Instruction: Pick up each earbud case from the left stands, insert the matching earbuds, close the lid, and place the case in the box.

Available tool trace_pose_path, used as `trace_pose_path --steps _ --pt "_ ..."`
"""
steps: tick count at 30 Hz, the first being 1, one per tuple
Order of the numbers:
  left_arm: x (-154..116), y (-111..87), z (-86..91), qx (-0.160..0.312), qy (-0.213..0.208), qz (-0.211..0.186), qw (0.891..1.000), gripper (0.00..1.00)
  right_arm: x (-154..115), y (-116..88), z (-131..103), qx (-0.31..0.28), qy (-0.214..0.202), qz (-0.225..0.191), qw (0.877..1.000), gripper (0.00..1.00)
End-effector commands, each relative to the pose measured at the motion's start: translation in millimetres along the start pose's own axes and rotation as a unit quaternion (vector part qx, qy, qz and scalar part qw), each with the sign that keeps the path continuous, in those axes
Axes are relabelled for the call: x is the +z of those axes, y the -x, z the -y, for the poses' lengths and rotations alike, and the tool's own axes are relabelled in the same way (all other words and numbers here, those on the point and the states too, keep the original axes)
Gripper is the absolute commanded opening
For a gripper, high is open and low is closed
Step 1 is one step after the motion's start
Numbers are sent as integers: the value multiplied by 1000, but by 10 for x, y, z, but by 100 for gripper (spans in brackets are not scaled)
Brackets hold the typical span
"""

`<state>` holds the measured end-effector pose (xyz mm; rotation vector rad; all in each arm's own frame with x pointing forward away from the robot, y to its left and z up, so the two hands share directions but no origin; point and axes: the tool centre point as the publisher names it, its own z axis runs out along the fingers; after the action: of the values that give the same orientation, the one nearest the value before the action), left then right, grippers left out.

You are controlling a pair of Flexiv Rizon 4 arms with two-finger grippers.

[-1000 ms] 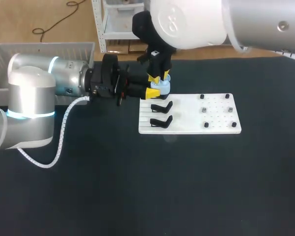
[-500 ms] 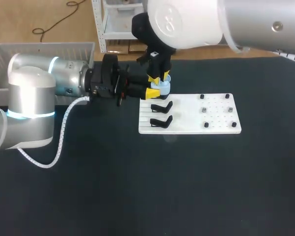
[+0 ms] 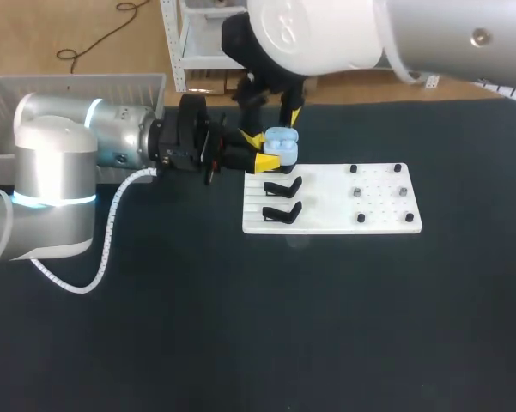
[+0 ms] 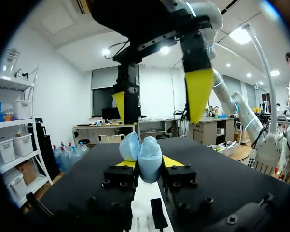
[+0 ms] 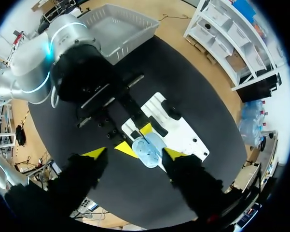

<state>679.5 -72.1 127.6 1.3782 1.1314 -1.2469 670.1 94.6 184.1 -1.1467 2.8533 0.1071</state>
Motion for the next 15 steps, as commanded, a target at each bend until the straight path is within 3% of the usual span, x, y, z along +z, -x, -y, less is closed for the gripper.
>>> trace_pose_path --steps 1,4,8,11,15 --pt "0 -1 10 1 2 0 1000 0 -160 -149 75 38 -4 32 999 100" --pt "0 -1 10 1 2 0 1000 0 -207 -146 276 131 -1 51 990 100" --pt "0 -1 10 1 2 0 1000 0 -170 -145 576 244 8 78 967 100" --pt "0 -1 10 1 2 0 1000 0 -95 -119 728 291 8 84 953 100" --pt "0 -1 10 1 2 0 1000 0 -4 -47 829 306 0 77 949 100"
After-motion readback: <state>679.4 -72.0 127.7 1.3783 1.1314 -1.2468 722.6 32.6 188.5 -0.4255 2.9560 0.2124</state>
